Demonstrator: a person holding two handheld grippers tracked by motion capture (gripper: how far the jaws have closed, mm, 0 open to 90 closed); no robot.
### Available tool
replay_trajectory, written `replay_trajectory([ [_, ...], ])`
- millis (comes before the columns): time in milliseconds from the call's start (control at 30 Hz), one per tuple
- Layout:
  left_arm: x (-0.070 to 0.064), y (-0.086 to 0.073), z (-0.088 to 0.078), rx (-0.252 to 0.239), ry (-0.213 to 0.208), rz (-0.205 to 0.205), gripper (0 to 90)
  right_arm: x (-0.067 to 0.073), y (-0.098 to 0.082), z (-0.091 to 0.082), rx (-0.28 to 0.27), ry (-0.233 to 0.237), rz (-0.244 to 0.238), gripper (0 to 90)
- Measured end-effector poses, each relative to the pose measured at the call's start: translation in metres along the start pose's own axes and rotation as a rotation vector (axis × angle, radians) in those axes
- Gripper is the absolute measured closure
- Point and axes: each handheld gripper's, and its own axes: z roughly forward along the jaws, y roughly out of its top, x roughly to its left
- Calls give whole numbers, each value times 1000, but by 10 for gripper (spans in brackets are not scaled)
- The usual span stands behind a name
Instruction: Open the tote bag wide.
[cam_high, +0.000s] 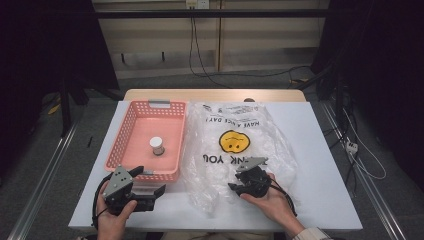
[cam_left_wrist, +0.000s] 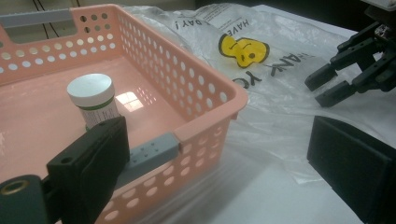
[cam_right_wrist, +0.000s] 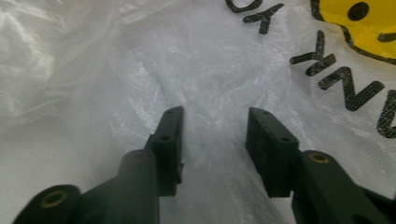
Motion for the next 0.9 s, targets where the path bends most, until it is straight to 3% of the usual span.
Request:
replay_trajectory([
  [267,0,0,0,0,-1,1,56,-8,3,1,10,-10,51,824],
  [433,0,0,1,5,-2,1,56,-11,3,2,2,-12,74,894],
  [733,1,0,0,-3,-3,-5,56,-13,3,1,-11,-9,100,900],
  [900,1,0,0,-2,-2,-3,56,-17,4,-6,-60,1,130,900],
])
